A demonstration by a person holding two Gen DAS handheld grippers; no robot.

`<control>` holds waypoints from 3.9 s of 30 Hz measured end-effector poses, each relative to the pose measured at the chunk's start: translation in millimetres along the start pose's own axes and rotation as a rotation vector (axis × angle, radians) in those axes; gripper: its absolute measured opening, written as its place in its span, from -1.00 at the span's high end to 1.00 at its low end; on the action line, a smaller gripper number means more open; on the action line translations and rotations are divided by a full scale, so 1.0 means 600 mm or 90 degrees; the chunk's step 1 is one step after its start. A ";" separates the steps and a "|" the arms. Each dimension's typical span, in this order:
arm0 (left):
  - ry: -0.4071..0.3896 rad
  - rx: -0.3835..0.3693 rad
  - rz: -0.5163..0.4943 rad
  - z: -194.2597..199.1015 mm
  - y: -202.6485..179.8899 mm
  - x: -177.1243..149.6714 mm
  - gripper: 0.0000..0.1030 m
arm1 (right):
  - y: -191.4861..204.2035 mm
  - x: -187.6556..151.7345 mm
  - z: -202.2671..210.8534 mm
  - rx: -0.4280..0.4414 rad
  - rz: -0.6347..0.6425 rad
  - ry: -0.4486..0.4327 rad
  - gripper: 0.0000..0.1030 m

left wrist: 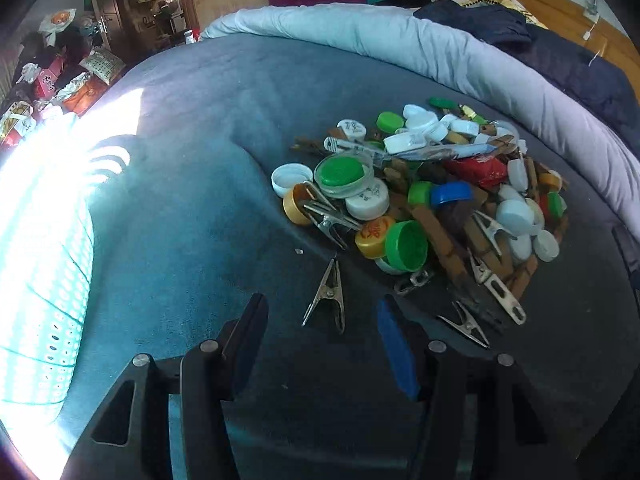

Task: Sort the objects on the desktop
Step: 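Grasp a metal clip with the left tool while the right tool grasps a wooden clothespin, then carry the metal clip and wooden clothespin over the teal basket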

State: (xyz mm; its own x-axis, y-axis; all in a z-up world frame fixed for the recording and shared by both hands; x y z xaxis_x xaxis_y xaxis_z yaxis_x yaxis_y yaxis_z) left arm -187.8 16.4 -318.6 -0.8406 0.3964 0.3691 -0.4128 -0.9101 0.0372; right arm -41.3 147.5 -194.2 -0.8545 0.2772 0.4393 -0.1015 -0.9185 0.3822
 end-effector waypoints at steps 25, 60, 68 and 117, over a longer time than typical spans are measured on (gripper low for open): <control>-0.047 -0.042 0.035 0.075 0.008 -0.022 0.57 | 0.113 0.056 -0.194 -0.011 0.353 0.111 0.49; -0.049 -0.073 0.067 0.080 0.006 -0.013 0.57 | 0.149 0.055 -0.223 -0.007 0.549 0.225 0.47; -0.054 -0.075 0.065 0.089 0.007 -0.016 0.56 | 0.178 0.013 -0.182 0.008 0.515 0.240 0.64; -0.220 0.050 0.153 0.356 0.232 -0.013 0.56 | 0.421 0.192 -0.018 0.082 0.279 -0.024 0.77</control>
State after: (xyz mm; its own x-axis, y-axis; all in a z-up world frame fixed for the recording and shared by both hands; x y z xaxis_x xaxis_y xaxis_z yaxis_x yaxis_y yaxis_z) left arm -163.7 -139.2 -117.7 -0.7376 0.1198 0.6645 -0.1800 -0.9834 -0.0226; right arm -170.8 -55.7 -55.8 -0.7832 -0.1169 0.6107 0.3316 -0.9094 0.2511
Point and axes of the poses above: each gripper's, at about its wrist camera, not at the fingertips, and z roughly against the way its jaws point, y to its left, x to its top, the point moved 10 cm from there along -z, roughly the way its jaws point, and after that the axes turned 9 degrees about y, right-handed, at the moved point
